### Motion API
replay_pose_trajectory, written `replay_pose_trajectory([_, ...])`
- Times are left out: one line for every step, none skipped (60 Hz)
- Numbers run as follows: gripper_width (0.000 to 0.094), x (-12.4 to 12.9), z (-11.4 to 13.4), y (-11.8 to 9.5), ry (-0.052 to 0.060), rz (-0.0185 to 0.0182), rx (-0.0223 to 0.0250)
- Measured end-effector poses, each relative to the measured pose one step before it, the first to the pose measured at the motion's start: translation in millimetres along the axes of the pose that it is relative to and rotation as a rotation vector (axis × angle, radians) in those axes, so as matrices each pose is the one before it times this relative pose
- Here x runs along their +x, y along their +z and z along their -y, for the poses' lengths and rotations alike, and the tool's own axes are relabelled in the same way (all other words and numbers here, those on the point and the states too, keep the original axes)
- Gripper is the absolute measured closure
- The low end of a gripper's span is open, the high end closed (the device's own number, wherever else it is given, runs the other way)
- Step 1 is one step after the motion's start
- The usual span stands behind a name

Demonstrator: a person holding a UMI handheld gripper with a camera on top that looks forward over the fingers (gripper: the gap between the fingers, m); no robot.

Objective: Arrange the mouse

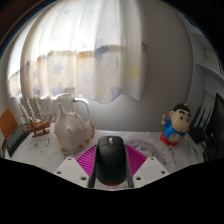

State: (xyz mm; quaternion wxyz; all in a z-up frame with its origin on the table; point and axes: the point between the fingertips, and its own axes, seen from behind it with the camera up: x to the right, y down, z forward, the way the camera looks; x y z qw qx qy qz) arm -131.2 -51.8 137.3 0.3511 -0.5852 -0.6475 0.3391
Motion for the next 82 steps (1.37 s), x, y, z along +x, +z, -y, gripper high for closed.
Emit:
replay_pose_trajectory([0.05,12.08,-1.88,8.56,0.0096,-0.01108,-0.00097])
replay_pose_trajectory([0.05,11.23,-2.08,9.15,0.008,-0.00934,-0.00099])
replay_pose_trajectory([0.05,10.72,-3.05,9.57,0.0055,-0.00912,-0.00223])
replay_pose_trajectory([0.0499,10.75,-4.42,8.77,0.0024,-0.01086,-0.0047])
replay_pose_trajectory([0.0499,10.11,-4.6,10.03,0.004,-0.01106,-0.00574])
replay_pose_trajectory([0.0499,9.69,-4.68,9.99,0.0074,-0.01194,-0.00501])
replay_pose_trajectory([0.05,9.29,-4.71,9.82,0.01,-0.01057,-0.00551])
replay_pose_trajectory([0.0499,6.79,-5.24,9.72,0.0078,-0.00615,-0.00457])
replay_pose_trajectory([0.05,5.29,-5.75,9.39,0.0021,-0.00086,-0.00726])
replay_pose_trajectory([0.05,4.45,-5.91,8.99,-0.001,0.00161,-0.00891])
replay_pose_trajectory([0.05,3.97,-5.85,8.62,-0.0013,0.00107,-0.0093])
replay_pose_trajectory([0.0498,2.93,-5.67,7.6,0.0011,-0.00322,-0.008])
replay_pose_trajectory([0.0496,3.41,-5.16,7.57,-0.0012,-0.00104,-0.00995])
replay_pose_trajectory([0.0494,3.7,-4.85,6.28,-0.0014,-0.00174,-0.01109])
replay_pose_trajectory([0.049,2.67,-4.43,5.84,-0.0015,-0.00196,-0.01083])
replay_pose_trajectory([0.0483,1.48,-4.12,5.05,0.0002,0.00156,-0.01125])
replay_pose_trajectory([0.0482,1.3,-3.48,4.15,-0.0006,0.00011,-0.01048])
replay_pose_trajectory([0.0479,0.95,-2.81,3.63,-0.0021,0.00216,-0.00854])
replay_pose_trajectory([0.0462,0.97,-2.29,3.05,-0.0005,0.00111,-0.00665])
replay_pose_trajectory([0.0443,0.9,-2.24,2.27,0.0033,0.00041,-0.00733])
replay_pose_trajectory([0.0434,0.64,-2.23,1.58,0.0067,0.00041,-0.00892])
replay_pose_trajectory([0.0415,-0.96,-3.0,1.13,0.0091,-0.00069,-0.01012])
replay_pose_trajectory([0.0389,-0.28,-1.81,-0.43,0.0091,0.00611,-0.0118])
replay_pose_trajectory([0.0349,0.33,0.36,-1.35,0.0087,0.00403,-0.00379])
replay_pose_trajectory([0.0285,0.91,1.1,-2.74,0.0066,-0.00222,0.0019])
replay_pose_trajectory([0.0211,2.36,1.97,-3.36,0.0054,-0.0065,0.00247])
replay_pose_trajectory([0.0136,2.36,1.8,-4.19,0.0014,-0.00773,0.00127])
replay_pose_trajectory([0.0065,1.17,1.67,-5.2,-0.0014,-0.0042,-0.00061])
replay_pose_trajectory([0.0087,1.35,1.03,-6.23,-0.002,-0.00469,-0.00358])
replay_pose_trajectory([0.0101,0.99,0.93,-7.2,-0.0002,-0.00452,-0.00466])
replay_pose_trajectory([0.0101,0.98,0.11,-8.47,-0.0006,-0.00387,-0.00693])
replay_pose_trajectory([0.0094,0.64,-0.07,-9.65,-0.0005,-0.00316,-0.0073])
replay_pose_trajectory([0.0093,0.73,0.26,-10.29,0.001,-0.00339,-0.00705])
replay_pose_trajectory([0.0094,0.77,-0.87,-11.78,0.0009,-0.00411,-0.00889])
replay_pose_trajectory([0.0093,0.48,-1.53,-12.51,0.0016,-0.00341,-0.00956])
replay_pose_trajectory([0.0092,-0.19,-2.39,-12.83,0.0012,-0.00155,-0.00904])
replay_pose_trajectory([0.0095,-0.66,-2.42,-13.58,0.0009,0.00085,-0.00947])
replay_pose_trajectory([0.0095,-1.04,-2.99,-14.01,0.0008,0.0026,-0.00921])
replay_pose_trajectory([0.0093,-1.64,-3.46,-14.06,0.0015,0.00452,-0.00906])
replay_pose_trajectory([0.0094,-1.7,-3.83,-14.03,0.002,0.00636,-0.0091])
replay_pose_trajectory([0.0093,-2.24,-4.19,-13.61,0.0026,0.00682,-0.00831])
replay_pose_trajectory([0.0095,-2.21,-4.55,-13.32,0.004,0.0061,-0.00867])
replay_pose_trajectory([0.0094,-1.87,-5.04,-13.01,0.0051,0.00505,-0.00855])
replay_pose_trajectory([0.0091,-1.9,-5.36,-12.57,0.0057,0.00408,-0.0084])
replay_pose_trajectory([0.0091,-1.88,-5.76,-12.2,0.0061,0.00331,-0.0086])
replay_pose_trajectory([0.0092,-1.75,-5.57,-11.91,0.0071,0.00194,-0.00977])
replay_pose_trajectory([0.0092,-0.81,-6.15,-11.1,0.0055,0.00081,-0.01142])
replay_pose_trajectory([0.0091,-1.2,-6.75,-9.03,0.0046,-0.00018,-0.00947])
replay_pose_trajectory([0.0092,-1.3,-6.41,-9.49,0.0037,0.00026,-0.01057])
replay_pose_trajectory([0.0092,-1.54,-6.44,-8.65,0.0016,0.00064,-0.00912])
replay_pose_trajectory([0.0091,-1.85,-5.65,-7.66,-0.0023,0.00334,-0.00648])
replay_pose_trajectory([0.0091,-2.27,-4.91,-6.91,-0.0057,0.00485,-0.00294])
replay_pose_trajectory([0.0091,-2.17,-4.59,-6.43,-0.0084,0.00502,-0.00095])
replay_pose_trajectory([0.0093,-2.1,-4.27,-5.91,-0.0094,0.00386,-0.00047])
replay_pose_trajectory([0.0091,-1.48,-3.66,-5.52,-0.0078,0.00164,-0.00081])
replay_pose_trajectory([0.0092,-1.86,-3.3,-6.1,-0.0065,-0.00146,-0.00126])
replay_pose_trajectory([0.0092,-0.59,-3.02,-3.91,-0.0053,-0.00146,-0.0009])
replay_pose_trajectory([0.0091,-0.76,-2.67,-3.71,-0.0057,-0.00101,0.00022])
replay_pose_trajectory([0.0091,-0.81,-2.09,-3.33,-0.0059,-0.00114,0.00076])
replay_pose_trajectory([0.0091,-0.96,-1.86,-2.89,-0.006,0.00047,0.00119])
replay_pose_trajectory([0.0091,-1.07,-1.23,-2.36,-0.0057,0.0006,0.00098])
replay_pose_trajectory([0.0091,-1.21,-0.89,-2.14,-0.0064,0.0009,0.00095])
replay_pose_trajectory([0.009,-1.26,-0.59,-1.84,-0.0049,0.00097,0.00127])
replay_pose_trajectory([0.009,-1.27,-0.68,-1.6,-0.0015,0.00158,0.00106])
replay_pose_trajectory([0.0091,-1.38,-0.31,-1.02,0.0025,0.00155,0.00077])
replay_pose_trajectory([0.0091,-1.32,-0.16,-1.15,0.0029,0.00149,0.00022])
replay_pose_trajectory([0.0091,-0.9,0.12,-0.61,0.0033,-0.00011,0.00131])
replay_pose_trajectory([0.009,-0.47,0.48,-0.21,0.0016,-0.0013,0.00232])
replay_pose_trajectory([0.009,-0.2,0.88,-0.04,0.0009,-0.00184,0.00313])
replay_pose_trajectory([0.0091,0.19,1.23,0.09,0.0003,-0.00251,0.00296])
replay_pose_trajectory([0.009,0.41,1.42,0.36,0.0007,-0.00357,0.00397])
replay_pose_trajectory([0.009,0.8,1.87,0.28,-0.0007,-0.00452,0.00498])
replay_pose_trajectory([0.009,1.09,2.2,0.4,-0.0038,-0.00613,0.00644])
replay_pose_trajectory([0.009,1.39,2.68,0.56,-0.0082,-0.00706,0.00724])
replay_pose_trajectory([0.009,1.72,2.64,0.27,-0.0107,-0.00716,0.00649])
replay_pose_trajectory([0.0092,1.26,2.32,0.48,-0.0106,-0.00601,0.00446])
replay_pose_trajectory([0.0091,0.86,1.74,0.18,-0.0084,-0.00503,0.00264])
replay_pose_trajectory([0.009,0.61,1.54,0.2,-0.0063,-0.0044,0.0028])
replay_pose_trajectory([0.009,0.19,1.54,0.06,-0.0047,-0.00237,0.00358])
replay_pose_trajectory([0.009,-0.52,1.68,-0.05,-0.0029,0.00028,0.00344])
replay_pose_trajectory([0.009,-1.39,1.33,0.31,-0.0018,0.00381,0.00336])
replay_pose_trajectory([0.0091,-1.93,1.34,0.17,-0.0009,0.00534,0.00269])
